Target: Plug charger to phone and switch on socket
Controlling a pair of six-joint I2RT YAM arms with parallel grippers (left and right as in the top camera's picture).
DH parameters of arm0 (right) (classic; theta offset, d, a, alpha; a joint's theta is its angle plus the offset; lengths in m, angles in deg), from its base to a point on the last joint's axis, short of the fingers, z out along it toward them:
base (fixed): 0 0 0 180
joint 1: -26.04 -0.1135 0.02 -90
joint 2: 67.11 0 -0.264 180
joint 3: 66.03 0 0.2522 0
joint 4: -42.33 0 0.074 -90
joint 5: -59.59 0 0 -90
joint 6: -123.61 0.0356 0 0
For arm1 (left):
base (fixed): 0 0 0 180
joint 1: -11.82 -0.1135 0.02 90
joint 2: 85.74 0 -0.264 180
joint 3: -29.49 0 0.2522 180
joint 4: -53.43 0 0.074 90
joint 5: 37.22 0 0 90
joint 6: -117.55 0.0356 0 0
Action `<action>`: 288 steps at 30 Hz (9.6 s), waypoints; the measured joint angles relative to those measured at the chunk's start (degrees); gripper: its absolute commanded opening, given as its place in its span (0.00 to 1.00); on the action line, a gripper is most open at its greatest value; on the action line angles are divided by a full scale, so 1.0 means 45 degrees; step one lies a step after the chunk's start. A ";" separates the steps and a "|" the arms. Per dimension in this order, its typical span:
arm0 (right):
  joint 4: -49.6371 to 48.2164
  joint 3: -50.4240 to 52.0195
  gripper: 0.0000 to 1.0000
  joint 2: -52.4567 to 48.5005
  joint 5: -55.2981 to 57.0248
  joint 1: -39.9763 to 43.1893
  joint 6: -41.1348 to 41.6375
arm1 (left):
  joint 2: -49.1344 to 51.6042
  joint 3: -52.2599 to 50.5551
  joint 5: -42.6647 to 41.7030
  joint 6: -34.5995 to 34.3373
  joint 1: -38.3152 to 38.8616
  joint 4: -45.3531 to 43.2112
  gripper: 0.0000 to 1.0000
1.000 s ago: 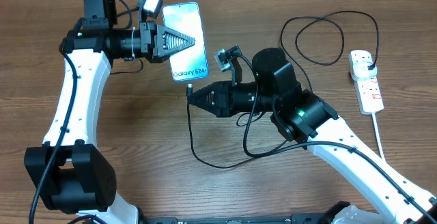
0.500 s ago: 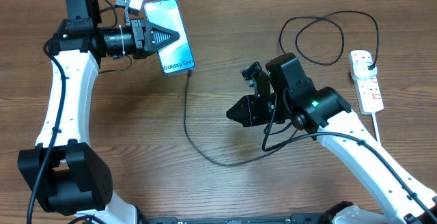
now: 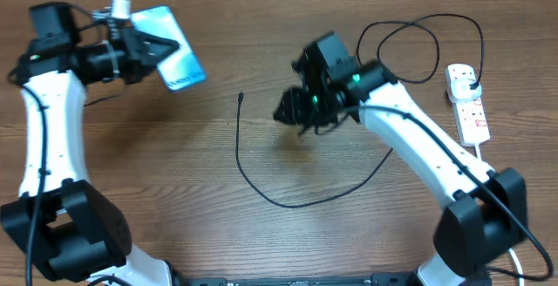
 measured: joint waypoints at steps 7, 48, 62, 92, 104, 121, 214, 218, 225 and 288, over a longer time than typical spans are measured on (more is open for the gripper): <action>-0.1020 -0.1073 0.58 -0.0967 0.0908 -0.0058 -0.0151 | 0.0010 -0.0019 0.2501 -0.2749 -0.0874 -0.1685 0.04; -0.5105 -0.1472 0.56 -0.6008 0.7679 -0.3551 0.1190 | -0.0709 0.1151 0.1447 0.7766 -0.1059 1.1118 0.04; -0.1219 -0.3191 0.49 -0.6178 0.6887 -0.2142 0.2550 | -0.0709 0.1151 0.1409 0.7766 -0.1059 1.1113 0.04; -0.2492 -0.2715 0.29 -0.6377 0.7009 -0.1477 0.5090 | -0.0709 0.1151 0.0879 0.7766 -0.1059 1.1113 0.04; -0.2093 -0.2788 0.17 -0.6377 0.6339 -0.1462 0.5178 | -0.0709 0.1151 0.0840 0.7766 -0.1059 1.1113 0.04; -0.0359 -0.2594 0.04 -0.4172 -0.0068 0.0588 -0.0821 | -0.0709 0.1151 -0.2093 1.0550 -0.1481 1.0690 0.04; 0.0476 0.0471 0.04 -0.1642 0.0340 -0.2108 -0.2550 | -0.0729 0.1137 -0.2064 0.6533 -0.0646 0.5241 0.04; 0.0068 0.0423 0.04 0.1277 -0.3769 -0.2152 -0.3764 | -0.0729 0.1141 -0.3959 0.7393 -0.0641 0.5294 0.04; -0.1885 0.0418 0.04 0.1467 -0.7927 -0.2152 -0.4085 | -0.0729 0.1141 -0.4779 0.7708 0.0583 0.5532 0.04; -0.4148 0.0418 0.04 0.1443 -0.9481 -0.0544 -0.2307 | -0.0729 0.1137 -0.4483 0.3968 0.2429 0.3711 0.04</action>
